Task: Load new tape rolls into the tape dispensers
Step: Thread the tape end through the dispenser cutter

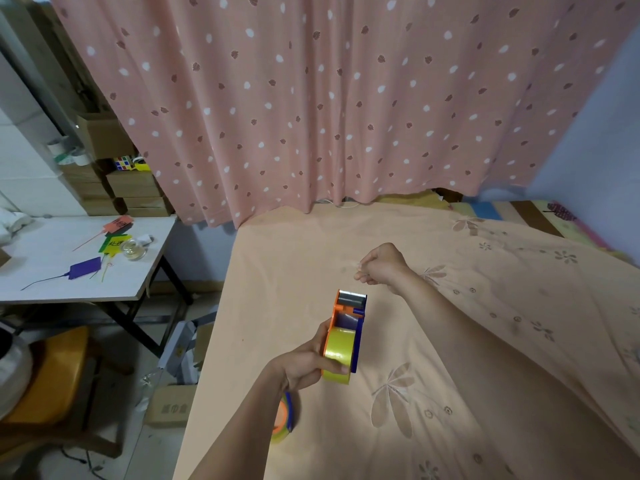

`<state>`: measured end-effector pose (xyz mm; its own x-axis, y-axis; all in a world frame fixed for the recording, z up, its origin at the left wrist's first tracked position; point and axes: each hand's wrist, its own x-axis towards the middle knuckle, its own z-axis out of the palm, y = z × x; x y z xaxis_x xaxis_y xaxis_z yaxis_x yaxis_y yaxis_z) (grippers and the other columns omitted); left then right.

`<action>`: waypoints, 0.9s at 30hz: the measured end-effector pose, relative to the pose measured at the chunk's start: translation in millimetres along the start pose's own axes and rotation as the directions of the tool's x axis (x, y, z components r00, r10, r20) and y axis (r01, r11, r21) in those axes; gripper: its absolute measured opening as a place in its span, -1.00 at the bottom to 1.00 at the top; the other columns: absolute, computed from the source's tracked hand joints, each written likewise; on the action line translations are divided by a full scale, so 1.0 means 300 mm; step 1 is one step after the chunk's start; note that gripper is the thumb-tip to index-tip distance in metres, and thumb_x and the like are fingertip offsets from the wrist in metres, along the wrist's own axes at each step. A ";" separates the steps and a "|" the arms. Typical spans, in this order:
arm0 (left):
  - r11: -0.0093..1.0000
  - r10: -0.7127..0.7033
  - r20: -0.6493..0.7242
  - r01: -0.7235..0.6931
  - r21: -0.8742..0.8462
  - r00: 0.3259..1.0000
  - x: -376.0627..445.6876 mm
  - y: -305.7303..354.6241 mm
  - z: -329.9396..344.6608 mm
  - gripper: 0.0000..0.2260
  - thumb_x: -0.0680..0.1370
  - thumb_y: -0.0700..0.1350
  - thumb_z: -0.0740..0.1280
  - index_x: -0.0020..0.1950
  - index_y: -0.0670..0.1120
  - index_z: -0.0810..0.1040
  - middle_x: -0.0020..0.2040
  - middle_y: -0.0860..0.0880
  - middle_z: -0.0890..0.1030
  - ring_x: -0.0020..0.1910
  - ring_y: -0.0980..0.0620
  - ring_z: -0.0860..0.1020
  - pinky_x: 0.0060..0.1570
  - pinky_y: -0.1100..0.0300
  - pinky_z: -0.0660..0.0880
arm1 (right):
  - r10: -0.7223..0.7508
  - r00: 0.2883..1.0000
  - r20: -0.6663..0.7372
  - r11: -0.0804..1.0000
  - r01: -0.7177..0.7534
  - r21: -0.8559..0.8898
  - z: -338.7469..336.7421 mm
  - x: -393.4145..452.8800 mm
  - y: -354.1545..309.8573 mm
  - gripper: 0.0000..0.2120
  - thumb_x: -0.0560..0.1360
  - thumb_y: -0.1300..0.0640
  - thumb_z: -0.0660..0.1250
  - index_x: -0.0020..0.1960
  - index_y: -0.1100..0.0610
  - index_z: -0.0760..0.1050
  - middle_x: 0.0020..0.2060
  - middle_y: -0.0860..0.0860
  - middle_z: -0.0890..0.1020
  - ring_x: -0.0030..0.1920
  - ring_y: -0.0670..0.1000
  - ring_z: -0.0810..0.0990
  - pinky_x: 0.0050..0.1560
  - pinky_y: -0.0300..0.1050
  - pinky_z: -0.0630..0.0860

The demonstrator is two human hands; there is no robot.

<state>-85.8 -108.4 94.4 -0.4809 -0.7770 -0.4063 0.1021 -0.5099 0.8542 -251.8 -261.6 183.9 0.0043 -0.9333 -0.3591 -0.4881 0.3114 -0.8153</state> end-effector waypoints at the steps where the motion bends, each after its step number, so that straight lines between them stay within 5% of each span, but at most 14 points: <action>1: 1.000 0.004 0.020 -0.003 -0.014 1.000 -0.001 0.000 -0.003 -0.12 0.38 -0.45 0.39 0.57 0.07 0.13 0.30 -0.11 0.46 0.26 -0.09 0.47 0.20 0.03 0.46 | 0.008 1.000 0.013 1.000 -0.008 -0.010 -0.001 -0.003 0.010 -0.91 0.52 0.32 0.30 -0.10 0.20 0.56 -0.25 0.20 0.73 -0.29 0.08 0.67 -0.17 -0.11 0.64; 7: 0.990 0.035 0.077 -0.024 -0.140 0.996 -0.008 -0.007 -0.016 -0.17 0.36 -0.43 0.39 0.56 -0.06 0.17 0.25 -0.17 0.50 0.18 -0.14 0.53 0.11 -0.02 0.51 | 0.033 0.984 0.177 0.999 -0.037 0.015 -0.004 -0.015 0.085 -0.78 0.49 0.39 0.31 -0.15 0.07 0.47 -0.29 0.12 0.61 -0.45 0.05 0.57 -0.37 -0.16 0.57; 12: 0.974 0.065 0.094 -0.042 -0.221 0.993 -0.016 0.007 -0.026 -0.23 0.30 -0.33 0.53 0.45 -0.09 0.30 0.14 -0.08 0.64 0.09 -0.07 0.62 0.06 0.05 0.57 | 0.046 0.940 0.338 0.975 -0.116 0.188 -0.005 -0.029 0.112 -0.72 0.48 0.41 0.22 -0.17 0.18 0.66 -0.29 0.13 0.68 -0.35 0.08 0.68 -0.27 -0.12 0.65; 27: 0.924 0.109 0.092 -0.067 -0.377 0.990 -0.010 0.022 -0.021 -0.33 0.28 -0.24 0.63 0.32 -0.19 0.43 0.12 -0.15 0.67 0.09 -0.12 0.65 0.13 -0.01 0.58 | -0.127 0.870 0.476 0.806 -0.189 0.561 0.027 -0.051 0.174 -0.76 0.61 0.35 0.21 0.21 0.34 0.57 0.06 0.20 0.69 0.01 0.10 0.68 0.02 -0.11 0.65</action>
<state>-78.1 -111.7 99.4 -0.5448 -0.7906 -0.2795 0.4546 -0.5585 0.6938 -270.1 -229.5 143.2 0.4812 -0.7668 -0.4248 0.0960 0.5278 -0.8439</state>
